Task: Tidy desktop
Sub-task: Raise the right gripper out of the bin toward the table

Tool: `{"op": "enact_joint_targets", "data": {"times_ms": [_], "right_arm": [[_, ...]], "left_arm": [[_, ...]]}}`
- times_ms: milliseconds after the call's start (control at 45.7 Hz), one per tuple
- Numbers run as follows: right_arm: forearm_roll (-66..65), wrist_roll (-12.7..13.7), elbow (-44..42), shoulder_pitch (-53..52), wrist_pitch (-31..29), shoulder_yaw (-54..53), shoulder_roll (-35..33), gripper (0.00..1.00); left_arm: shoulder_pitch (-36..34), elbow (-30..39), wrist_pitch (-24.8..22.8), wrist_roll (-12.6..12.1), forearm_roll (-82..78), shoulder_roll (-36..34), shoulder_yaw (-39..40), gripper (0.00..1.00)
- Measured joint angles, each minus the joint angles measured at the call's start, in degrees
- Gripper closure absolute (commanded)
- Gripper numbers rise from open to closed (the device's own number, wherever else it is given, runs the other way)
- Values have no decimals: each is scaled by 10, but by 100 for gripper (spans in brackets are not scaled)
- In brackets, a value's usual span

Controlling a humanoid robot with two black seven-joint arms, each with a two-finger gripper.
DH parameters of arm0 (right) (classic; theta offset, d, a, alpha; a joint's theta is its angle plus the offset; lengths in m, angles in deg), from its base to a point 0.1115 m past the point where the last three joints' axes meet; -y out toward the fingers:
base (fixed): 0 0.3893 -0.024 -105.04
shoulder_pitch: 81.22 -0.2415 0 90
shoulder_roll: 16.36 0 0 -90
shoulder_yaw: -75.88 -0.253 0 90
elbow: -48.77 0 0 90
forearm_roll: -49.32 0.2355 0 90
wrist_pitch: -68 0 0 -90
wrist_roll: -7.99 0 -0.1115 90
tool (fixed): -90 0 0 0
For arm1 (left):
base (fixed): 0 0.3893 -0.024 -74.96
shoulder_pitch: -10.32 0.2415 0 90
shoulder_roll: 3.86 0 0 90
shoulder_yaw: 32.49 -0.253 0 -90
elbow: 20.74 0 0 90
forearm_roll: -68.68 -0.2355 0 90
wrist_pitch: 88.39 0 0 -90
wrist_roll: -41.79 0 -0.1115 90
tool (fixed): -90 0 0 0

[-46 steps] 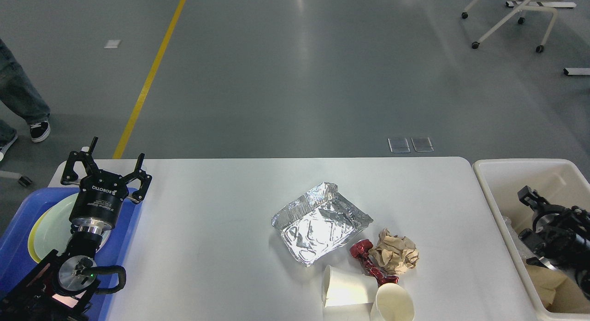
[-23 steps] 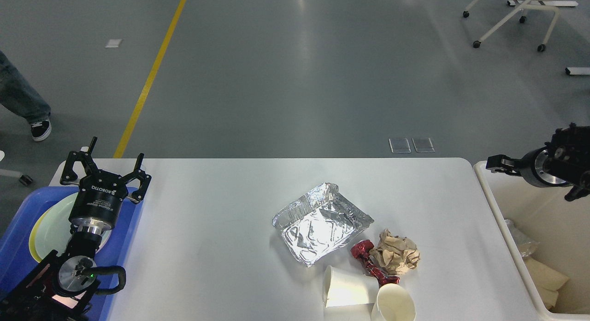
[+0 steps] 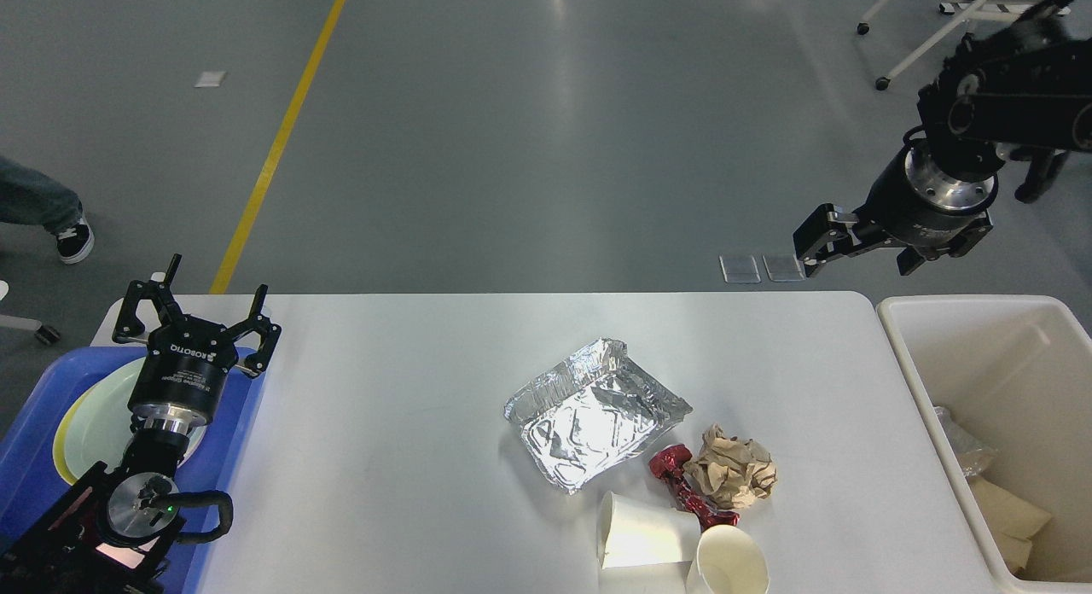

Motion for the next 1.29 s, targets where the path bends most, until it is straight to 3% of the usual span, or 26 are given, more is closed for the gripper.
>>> {"op": "enact_joint_targets", "data": {"times_ms": [197,394,897,1290], "right_arm": [[16,7,138,-125,-7,3,16,0],[80,46,212,-189,-2,4,25,0],[83,57,210,-189,3,-2,32,0],[35,50,122,-71,84,-52,55,1]], "left_arm": [[0,0,0,1,0,0,-1,4],[0,0,0,1,0,0,-1,4],[0,0,0,0,0,0,0,4],[0,0,0,-1,0,0,0,4]]}}
